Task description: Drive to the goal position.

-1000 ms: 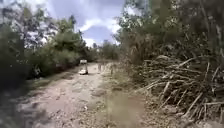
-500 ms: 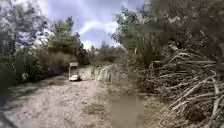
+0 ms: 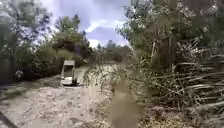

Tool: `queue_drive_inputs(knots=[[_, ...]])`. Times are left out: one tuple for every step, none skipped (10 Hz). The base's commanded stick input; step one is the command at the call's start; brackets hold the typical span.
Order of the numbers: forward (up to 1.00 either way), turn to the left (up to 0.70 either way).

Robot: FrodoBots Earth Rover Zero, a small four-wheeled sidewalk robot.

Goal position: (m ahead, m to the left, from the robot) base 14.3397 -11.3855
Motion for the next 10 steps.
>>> queue_drive_inputs(knots=[[0.85, 0.34], [0.85, 0.34], [0.85, 0.34], [0.85, 0.34], [0.85, 0.25], [0.85, 0.06], [0.85, 0.0], [0.85, 0.0], [0.85, 0.0], [0.85, 0.0]])
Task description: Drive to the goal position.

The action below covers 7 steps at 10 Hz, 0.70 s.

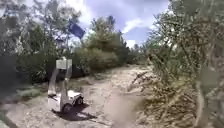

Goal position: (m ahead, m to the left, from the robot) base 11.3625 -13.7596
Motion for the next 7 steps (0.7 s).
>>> queue_drive_inputs(knots=[[0.85, 0.0], [0.85, 0.0], [0.85, 0.0], [0.85, 0.0], [0.85, 0.0], [0.85, 0.0], [0.85, 0.0]])
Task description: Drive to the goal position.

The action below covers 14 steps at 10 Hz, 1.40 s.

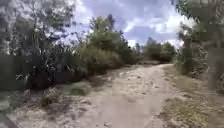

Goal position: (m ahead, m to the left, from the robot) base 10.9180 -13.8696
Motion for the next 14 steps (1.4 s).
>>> queue_drive_inputs(knots=[[0.85, 0.0], [0.85, 0.0], [0.85, 0.0], [0.85, 0.0], [0.85, -0.1], [0.85, -0.34], [0.85, -0.34], [0.85, -0.34], [0.85, -0.34], [0.85, -0.34], [0.85, -0.34], [0.85, -0.34], [0.85, -0.34], [0.85, -0.34]])
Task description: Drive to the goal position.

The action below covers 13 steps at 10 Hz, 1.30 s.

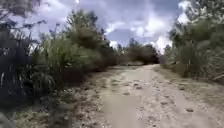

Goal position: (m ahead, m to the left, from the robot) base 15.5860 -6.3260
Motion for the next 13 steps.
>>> queue_drive_inputs(knots=[[0.85, -0.31], [0.85, -0.16], [0.85, -0.02], [0.85, 0.0], [0.85, 0.0], [0.85, 0.0], [0.85, 0.0], [0.85, 0.0], [0.85, 0.0], [0.85, 0.0], [0.85, 0.0], [0.85, 0.16], [0.85, 0.34]])
